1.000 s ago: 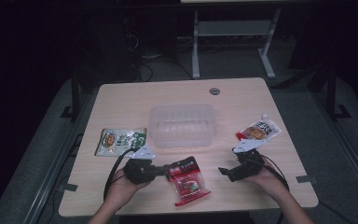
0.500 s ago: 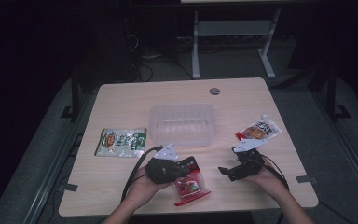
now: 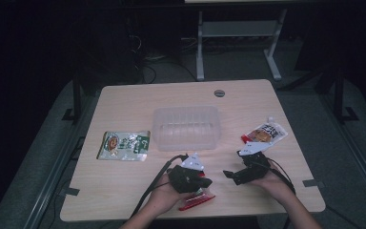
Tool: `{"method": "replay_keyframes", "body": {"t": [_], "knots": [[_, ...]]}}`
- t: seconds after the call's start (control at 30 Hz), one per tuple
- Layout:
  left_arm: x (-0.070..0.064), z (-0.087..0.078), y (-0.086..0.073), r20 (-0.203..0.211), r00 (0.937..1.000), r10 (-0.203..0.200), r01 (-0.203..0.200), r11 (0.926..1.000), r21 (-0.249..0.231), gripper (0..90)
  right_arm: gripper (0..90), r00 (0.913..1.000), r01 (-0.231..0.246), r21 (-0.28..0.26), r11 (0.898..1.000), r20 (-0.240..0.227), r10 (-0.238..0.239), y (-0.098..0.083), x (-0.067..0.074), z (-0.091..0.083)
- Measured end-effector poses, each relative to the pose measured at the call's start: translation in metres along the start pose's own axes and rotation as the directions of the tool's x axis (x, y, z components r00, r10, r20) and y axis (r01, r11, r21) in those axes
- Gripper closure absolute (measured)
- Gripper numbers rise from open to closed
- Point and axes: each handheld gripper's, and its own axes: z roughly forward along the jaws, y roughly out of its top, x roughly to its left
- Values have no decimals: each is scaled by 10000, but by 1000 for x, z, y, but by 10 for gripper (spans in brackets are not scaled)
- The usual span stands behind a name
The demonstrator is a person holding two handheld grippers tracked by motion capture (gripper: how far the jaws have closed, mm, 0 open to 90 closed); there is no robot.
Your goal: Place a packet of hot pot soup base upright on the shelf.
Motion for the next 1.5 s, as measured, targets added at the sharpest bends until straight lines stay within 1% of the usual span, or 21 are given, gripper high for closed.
{"method": "replay_keyframes", "body": {"t": [0.03, 0.13, 0.23, 0.3, 0.37, 0.57, 0.6, 0.7, 0.73, 0.77, 0.83, 0.87, 0.9, 0.93, 1.03, 1.07, 1.1, 1.17, 1.37, 1.43, 1.5], "knots": [[0, 0, 0, 0, 10000, 0, 0, 10000, 0, 897, 56, 10000, 0, 0, 10000, 0, 0, 0, 0, 0], [-2, 12, -1, 11, 10000, -38, 38, 9995, 317, 897, 57, 10000, -26, 22, 10000, 8, 26, 0, 1, 0], [-2, 17, -2, -15, 10000, 14, -14, 9989, 467, 897, 57, 10000, -44, 11, 10000, 10, 44, 0, 1, 0], [-2, 21, -6, -106, 9998, 193, -183, 9961, 858, 897, 57, 10000, -42, 57, 10000, 5, 42, 0, 0, -1], [-1, 23, -9, -134, 9999, 27, -14, 9955, 943, 897, 57, 10000, -52, 56, 10000, 28, 52, 0, 1, -1], [0, 22, -15, -130, 9999, -78, 92, 9942, 1071, 897, 57, 9999, -95, 18, 10000, 32, 95, 0, 0, -1], [1, 20, -16, -139, 9999, 35, -18, 9926, 1211, 897, 57, 10000, -78, 18, 10000, 35, 78, 0, 0, -1], [0, 15, -20, -205, 9997, -155, 179, 9922, 1235, 897, 57, 10000, -65, 41, 10000, 37, 65, 0, 0, -1], [0, 13, -22, -225, 9996, -154, 181, 9917, 1273, 897, 57, 10000, -76, 49, 10000, 34, 76, 0, 0, -1], [1, 11, -22, -254, 9997, -13, 50, 9895, 1442, 897, 57, 10000, -73, 50, 10000, 32, 73, 0, 0, -1], [0, 10, -23, -274, 9995, -122, 159, 9901, 1392, 897, 57, 10000, -52, 29, 10000, 48, 52, 0, 0, -1], [0, 5, -26, -303, 9995, -19, 68, 9869, 1614, 897, 57, 10000, -66, 34, 10000, 62, 66, 0, 0, -1], [0, 5, -26, -303, 9995, -19, 68, 9869, 1614, 897, 57, 10000, -66, 34, 10000, 62, 66, 0, 0, -1], [-1, 3, -27, -344, 9993, -145, 198, 9873, 1573, 897, 57, 10000, -75, 28, 10000, 66, 75, 0, 0, -2], [-2, -4, -32, -390, 9991, -138, 200, 9861, 1651, 897, 57, 10000, -60, 30, 10000, 71, 60, -1, -1, -2], [-3, -9, -35, -413, 9991, -122, 193, 9842, 1759, 897, 57, 10000, -61, 36, 10000, 77, 60, -1, -1, -2], [-3, -9, -35, -413, 9991, -122, 193, 9842, 1759, 897, 57, 10000, -61, 36, 10000, 77, 60, -1, -1, -2], [-4, -15, -41, -447, 9986, -267, 342, 9836, 1769, 897, 57, 9999, -67, 19, 10000, 85, 67, -1, 0, -1], [-4, -34, -57, -847, 9954, -441, 588, 9819, 1802, 897, 57, 9999, -102, 32, 9999, 83, 102, -1, 0, -1], [-3, -37, -60, -884, 9950, -469, 622, 9818, 1795, 897, 57, 9999, -107, 46, 9999, 76, 107, -1, 0, 0], [-1, -44, -66, -1076, 9928, -531, 716, 9817, 1765, 897, 57, 9999, -99, 81, 9999, 84, 98, -1, 1, 0]]}}
